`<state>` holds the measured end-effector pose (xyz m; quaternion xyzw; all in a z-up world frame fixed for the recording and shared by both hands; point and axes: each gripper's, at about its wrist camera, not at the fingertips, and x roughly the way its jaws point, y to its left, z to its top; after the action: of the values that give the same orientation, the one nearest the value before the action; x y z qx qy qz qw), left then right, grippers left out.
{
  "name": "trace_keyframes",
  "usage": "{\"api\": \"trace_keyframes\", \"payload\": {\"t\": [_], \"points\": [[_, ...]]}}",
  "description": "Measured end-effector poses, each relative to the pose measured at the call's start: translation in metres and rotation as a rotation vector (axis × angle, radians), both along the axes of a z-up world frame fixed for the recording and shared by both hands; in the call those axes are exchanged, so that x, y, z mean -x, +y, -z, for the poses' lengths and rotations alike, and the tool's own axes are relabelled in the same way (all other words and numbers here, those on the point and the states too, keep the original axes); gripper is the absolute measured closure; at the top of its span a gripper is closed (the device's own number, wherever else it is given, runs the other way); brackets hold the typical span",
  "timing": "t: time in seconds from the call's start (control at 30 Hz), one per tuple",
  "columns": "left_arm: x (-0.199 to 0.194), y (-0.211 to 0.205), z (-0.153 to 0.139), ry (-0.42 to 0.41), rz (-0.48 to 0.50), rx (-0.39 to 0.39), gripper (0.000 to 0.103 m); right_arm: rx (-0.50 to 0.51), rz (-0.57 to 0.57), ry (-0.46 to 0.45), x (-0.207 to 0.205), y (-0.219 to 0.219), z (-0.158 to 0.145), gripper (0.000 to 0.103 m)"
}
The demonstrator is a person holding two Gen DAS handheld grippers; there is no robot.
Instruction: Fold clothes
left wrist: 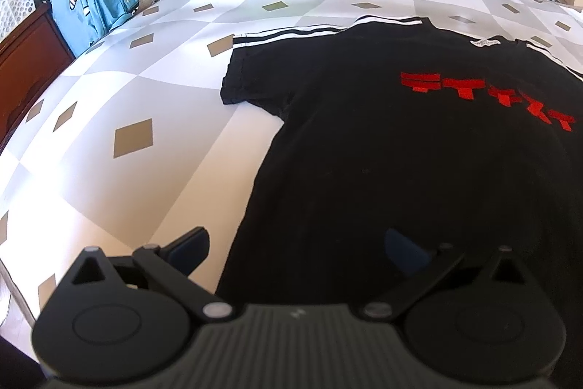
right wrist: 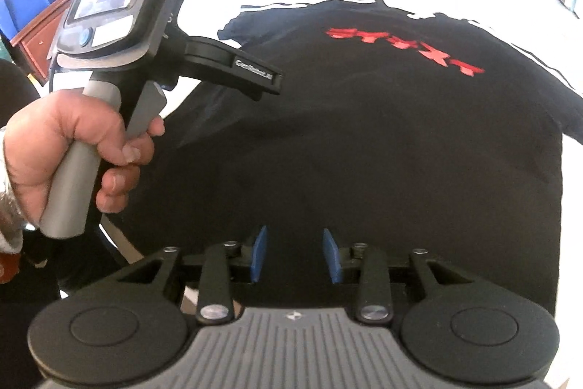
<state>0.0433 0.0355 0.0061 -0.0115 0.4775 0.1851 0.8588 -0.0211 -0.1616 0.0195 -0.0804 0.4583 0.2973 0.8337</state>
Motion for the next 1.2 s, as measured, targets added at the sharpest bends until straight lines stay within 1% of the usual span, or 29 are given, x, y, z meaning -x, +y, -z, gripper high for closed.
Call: {"api": "trace_keyframes", "payload": {"t": [0.13, 0.23, 0.33, 0.47, 0.57, 0.63, 0.67, 0.73, 0.77, 0.8, 0.87, 0.97, 1.03, 1.07, 1.13, 1.2], "points": [[0.002, 0.006, 0.000, -0.001, 0.005, 0.012, 0.000, 0.037, -0.024, -0.015, -0.003, 0.012, 0.008, 0.064], [0.004, 0.011, 0.003, 0.008, 0.016, 0.026, 0.000, 0.101, -0.057, -0.017, -0.002, 0.021, 0.017, 0.062], [0.005, 0.016, 0.007, 0.028, 0.020, 0.030, 0.000, 0.147, -0.115, -0.039, 0.002, 0.029, 0.020, 0.056], [0.008, 0.026, 0.011, 0.037, -0.006, 0.054, 0.000, 0.205, -0.200, -0.069, 0.014, 0.036, 0.021, 0.054], [0.010, 0.034, 0.010, 0.040, -0.043, 0.046, 0.000, 0.207, -0.211, -0.042, 0.013, 0.033, 0.020, 0.053], [0.011, 0.038, 0.010, 0.040, -0.065, 0.038, 0.000, 0.221, -0.229, -0.041, 0.015, 0.031, 0.019, 0.053], [0.011, 0.040, 0.009, 0.040, -0.078, 0.027, 0.000, 0.227, -0.237, -0.043, 0.016, 0.031, 0.019, 0.053], [0.013, 0.044, 0.007, 0.045, -0.109, -0.022, 0.000, 0.234, -0.246, -0.045, 0.017, 0.030, 0.019, 0.053], [0.013, 0.046, 0.007, 0.047, -0.123, -0.031, 0.000, 0.234, -0.247, -0.044, 0.016, 0.030, 0.019, 0.053], [0.014, 0.049, 0.006, 0.047, -0.136, -0.024, 0.000, 0.230, -0.240, -0.045, 0.016, 0.030, 0.018, 0.053], [0.015, 0.054, 0.004, 0.046, -0.162, -0.010, 0.000, 0.210, -0.206, -0.057, 0.013, 0.029, 0.014, 0.053], [0.016, 0.060, 0.004, 0.055, -0.202, -0.039, 0.000, 0.137, -0.173, -0.093, 0.012, 0.026, 0.003, 0.054], [0.017, 0.063, 0.004, 0.065, -0.221, -0.059, 0.000, 0.087, -0.181, -0.101, 0.011, 0.029, 0.000, 0.053], [0.018, 0.065, 0.004, 0.065, -0.228, -0.058, 0.000, 0.081, -0.196, -0.101, 0.012, 0.032, 0.002, 0.053], [0.018, 0.066, 0.004, 0.063, -0.235, -0.057, 0.000, 0.108, -0.226, -0.112, 0.015, 0.041, 0.007, 0.054], [0.019, 0.067, 0.002, 0.059, -0.243, -0.075, 0.000, 0.159, -0.256, -0.142, 0.020, 0.051, 0.014, 0.054]]}}
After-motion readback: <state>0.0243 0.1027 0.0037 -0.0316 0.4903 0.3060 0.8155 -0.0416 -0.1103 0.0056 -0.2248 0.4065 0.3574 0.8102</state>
